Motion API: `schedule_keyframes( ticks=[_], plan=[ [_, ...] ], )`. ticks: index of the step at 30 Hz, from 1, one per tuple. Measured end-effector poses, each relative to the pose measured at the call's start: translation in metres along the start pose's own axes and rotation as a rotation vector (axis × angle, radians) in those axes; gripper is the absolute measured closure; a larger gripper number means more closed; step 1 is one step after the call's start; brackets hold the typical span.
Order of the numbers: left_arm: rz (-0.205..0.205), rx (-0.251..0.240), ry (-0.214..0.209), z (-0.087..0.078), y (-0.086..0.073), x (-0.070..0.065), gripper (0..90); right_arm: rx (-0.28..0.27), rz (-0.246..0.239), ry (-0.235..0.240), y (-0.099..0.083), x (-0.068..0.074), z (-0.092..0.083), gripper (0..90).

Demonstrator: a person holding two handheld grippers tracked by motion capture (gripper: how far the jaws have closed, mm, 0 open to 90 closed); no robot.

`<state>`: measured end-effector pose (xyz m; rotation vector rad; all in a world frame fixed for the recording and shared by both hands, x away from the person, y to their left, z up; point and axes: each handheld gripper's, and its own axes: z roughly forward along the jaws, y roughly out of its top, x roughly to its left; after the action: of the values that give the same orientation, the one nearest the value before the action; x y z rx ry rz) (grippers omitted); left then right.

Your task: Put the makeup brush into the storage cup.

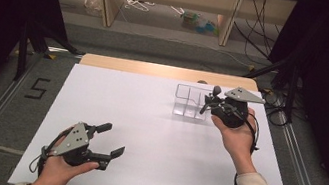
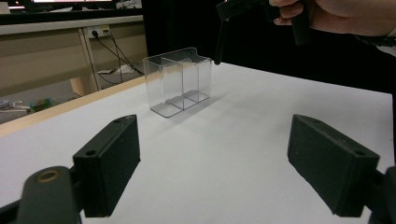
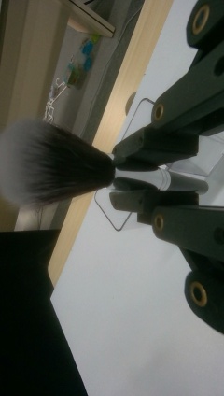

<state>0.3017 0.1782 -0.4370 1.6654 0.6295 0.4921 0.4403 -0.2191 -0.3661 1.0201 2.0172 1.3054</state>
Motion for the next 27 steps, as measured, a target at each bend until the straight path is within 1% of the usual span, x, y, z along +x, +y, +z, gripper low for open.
schedule_keyframes(
  ticks=[2,8,9,10,11,12,16,19,27],
  plan=[
    [-0.011,-0.002,0.0,0.0002,-0.0002,-0.0005,16.9,-0.001,0.001,0.0,0.0001,-0.0003,0.0003,77.7],
    [-0.012,-0.002,0.001,0.0002,-0.0003,-0.0005,16.9,0.007,0.0,-0.002,0.001,-0.0014,0.0007,77.7],
    [-0.012,-0.002,0.001,0.0002,-0.0003,-0.0005,17.0,0.016,0.013,0.002,0.0012,-0.0006,0.0006,77.7],
    [-0.011,-0.002,0.001,0.0001,-0.0003,-0.0004,16.9,0.008,0.001,-0.003,0.0014,-0.0014,0.0009,77.7],
    [-0.004,-0.002,0.001,0.0,-0.0001,0.0,16.9,0.006,0.002,-0.003,0.0017,-0.0014,0.0011,77.7],
    [-0.013,-0.002,0.001,0.0002,-0.0003,-0.0004,16.9,0.006,0.003,-0.003,0.002,-0.0013,0.0011,77.7],
    [0.001,-0.001,-0.002,0.0003,-0.0002,0.0002,16.9,-0.003,0.002,-0.004,0.0024,-0.0015,0.0018,77.7],
    [0.0,-0.001,-0.001,0.0004,-0.0003,0.0001,16.9,0.005,0.0,-0.004,0.0032,-0.002,0.0018,77.7],
    [-0.001,-0.008,-0.007,0.0014,-0.0008,0.0002,16.9,0.005,-0.004,-0.004,0.0042,-0.0025,0.0026,77.7]
  ],
)
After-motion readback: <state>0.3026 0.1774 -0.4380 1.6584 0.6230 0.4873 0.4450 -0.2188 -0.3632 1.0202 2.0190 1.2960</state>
